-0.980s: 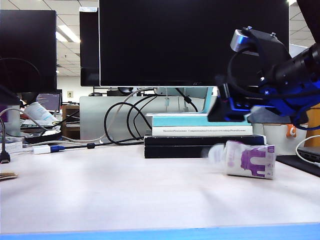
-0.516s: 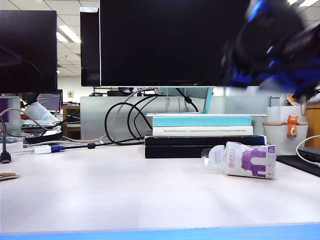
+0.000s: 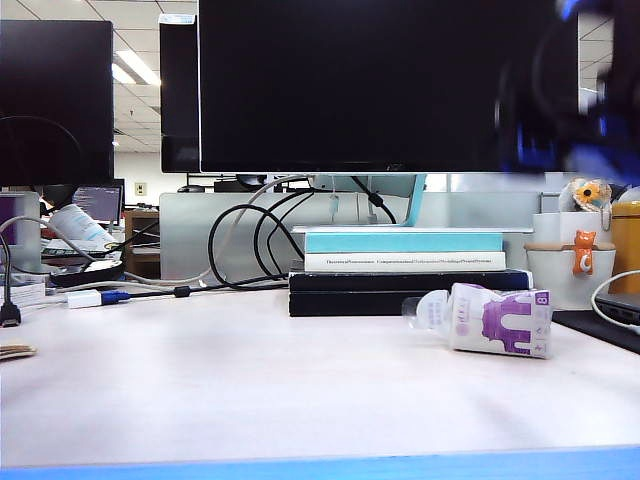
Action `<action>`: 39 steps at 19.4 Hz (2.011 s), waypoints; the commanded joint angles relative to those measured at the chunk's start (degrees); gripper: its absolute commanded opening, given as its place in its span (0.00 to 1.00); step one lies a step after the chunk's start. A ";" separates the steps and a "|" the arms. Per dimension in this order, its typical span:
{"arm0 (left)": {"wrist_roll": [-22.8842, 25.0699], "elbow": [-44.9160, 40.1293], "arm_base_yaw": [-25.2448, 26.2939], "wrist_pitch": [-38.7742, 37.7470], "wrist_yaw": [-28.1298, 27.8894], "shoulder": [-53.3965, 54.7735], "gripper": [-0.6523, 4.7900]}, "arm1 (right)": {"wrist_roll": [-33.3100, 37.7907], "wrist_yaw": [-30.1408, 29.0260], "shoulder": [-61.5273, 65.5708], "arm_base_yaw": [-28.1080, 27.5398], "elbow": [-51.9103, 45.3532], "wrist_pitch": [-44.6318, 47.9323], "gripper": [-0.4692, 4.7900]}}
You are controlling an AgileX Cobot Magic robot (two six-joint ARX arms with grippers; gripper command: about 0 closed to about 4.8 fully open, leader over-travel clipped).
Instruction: Pick up a packet of tissues from the table with the left hand, then take a tissue from it with the right hand.
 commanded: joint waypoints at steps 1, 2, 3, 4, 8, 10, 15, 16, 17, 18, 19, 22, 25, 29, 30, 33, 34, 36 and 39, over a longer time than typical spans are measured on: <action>0.55 0.13 -0.13 -1.53 -0.79 -0.26 0.73 | -0.13 2.80 -0.07 0.00 0.09 -7.78 0.98; 0.52 0.17 -0.15 -1.42 -1.95 -0.74 0.73 | -0.11 2.56 -0.07 0.00 0.09 -9.75 0.98; 0.48 0.17 -0.50 -1.40 -4.09 -1.86 0.73 | -0.11 2.40 -0.04 0.02 0.09 -11.39 0.98; 0.57 0.17 -1.38 -1.38 -6.08 -2.62 0.73 | -0.11 2.40 -0.07 0.04 0.09 -12.04 0.98; 6.62 0.17 -9.40 -1.66 -10.86 -5.79 0.65 | 0.13 2.47 -0.09 0.04 0.13 -12.15 0.98; 7.80 0.17 -10.93 -2.82 -13.33 -6.80 0.46 | 0.15 2.45 -0.09 0.04 0.13 -12.52 0.98; 7.87 0.20 -10.93 -2.43 -19.43 -9.42 0.16 | 0.13 2.45 -0.72 0.04 -0.07 -12.94 0.98; 7.91 0.20 -10.93 -2.29 -18.14 -9.57 0.11 | 0.13 2.27 -3.61 0.04 -1.29 -13.22 0.98; 8.20 0.20 -10.93 -2.16 -17.35 -9.66 0.11 | 0.13 2.56 -7.72 0.04 -1.14 -17.75 0.98; 8.28 0.20 -10.91 -1.99 -14.84 -9.77 0.11 | 0.13 1.92 -12.39 0.04 -1.09 -22.21 0.98; 8.24 0.20 -10.84 -1.79 -14.60 -9.77 0.11 | 0.13 0.92 -16.83 -0.04 -1.09 -25.81 0.98; 7.85 0.20 -10.80 -1.86 -13.86 -9.73 0.11 | 0.13 0.66 -26.60 -1.53 -1.09 -31.06 0.98; 9.09 0.17 -10.78 -2.45 -15.69 -9.64 0.11 | 0.13 -0.28 -43.95 -12.04 -1.16 -33.31 0.98; 7.85 0.20 -10.78 -2.25 -16.79 -9.68 0.11 | 0.13 0.04 -53.81 -16.66 -1.16 -34.01 0.98; 6.95 0.17 -10.78 -2.32 -16.81 -9.70 0.11 | 0.13 0.02 -56.28 -17.05 -1.16 -34.18 0.98; 6.93 0.15 -10.78 -2.93 -16.44 -9.66 0.11 | 0.13 -0.13 -61.20 -17.05 -1.16 -34.21 0.98; 6.93 0.15 -10.78 -2.93 -16.52 -9.66 0.11 | 0.13 -0.11 -62.29 -17.05 -1.16 -34.18 0.98; 6.93 0.17 -10.80 -2.93 -16.50 -9.66 0.11 | 0.11 -0.15 -63.25 -17.05 -1.16 -35.56 0.98; 6.91 0.15 -11.56 -3.63 -16.37 -9.66 0.11 | 0.11 -0.13 -63.21 -17.05 -1.18 -40.41 0.98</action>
